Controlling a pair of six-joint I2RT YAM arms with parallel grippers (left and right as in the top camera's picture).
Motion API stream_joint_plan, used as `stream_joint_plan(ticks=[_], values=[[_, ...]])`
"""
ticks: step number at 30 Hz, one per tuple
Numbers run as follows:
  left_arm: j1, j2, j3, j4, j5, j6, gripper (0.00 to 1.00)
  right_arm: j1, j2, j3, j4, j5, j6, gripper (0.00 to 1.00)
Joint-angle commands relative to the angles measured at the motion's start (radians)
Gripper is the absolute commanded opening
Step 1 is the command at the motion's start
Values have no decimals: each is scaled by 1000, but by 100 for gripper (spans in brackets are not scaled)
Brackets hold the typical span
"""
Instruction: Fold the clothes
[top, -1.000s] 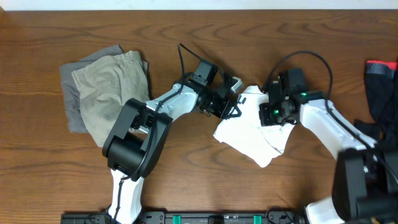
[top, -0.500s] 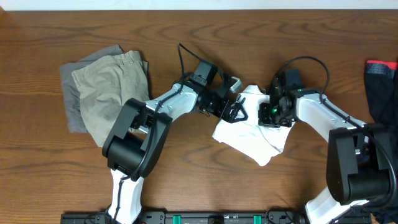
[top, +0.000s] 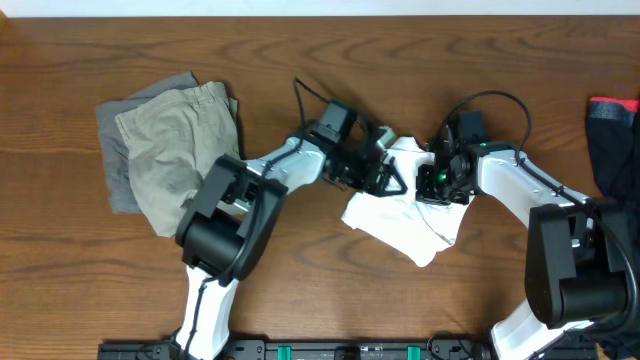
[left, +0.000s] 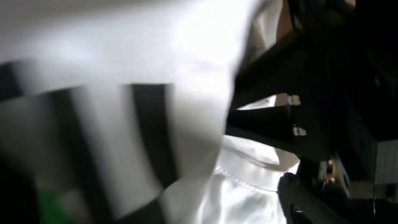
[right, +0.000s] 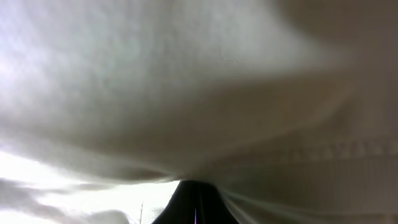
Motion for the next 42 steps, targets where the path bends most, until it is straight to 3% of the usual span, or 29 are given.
stream_joint_plan(ticks=[1, 4, 7, 14, 19, 25, 33, 38, 42], values=[[-21, 32, -2, 6, 6, -32, 72, 4, 79, -34, 14, 79, 12, 1], [-23, 32, -2, 23, 8, -68, 53, 4, 79, -34, 14, 79, 12, 1], [-31, 32, -2, 30, 22, -80, 29, 4, 79, -34, 14, 79, 12, 1], [-11, 25, -2, 51, 85, -89, 6, 3, 60, -34, 18, 47, -5, 2], [68, -27, -2, 47, 85, -85, 6, -5, -72, -28, 16, -83, -87, 2], [217, -162, -2, 41, 86, -69, 6, -15, -317, -26, 48, -85, -85, 4], [472, -368, -2, -107, 80, 27, 6, -15, -474, -26, 84, -78, -48, 4], [677, -465, -2, -337, -64, 159, 6, -14, -475, -26, 80, -78, -44, 4], [837, -467, -2, -527, -278, 280, 6, -15, -475, -26, 80, -79, -43, 3]])
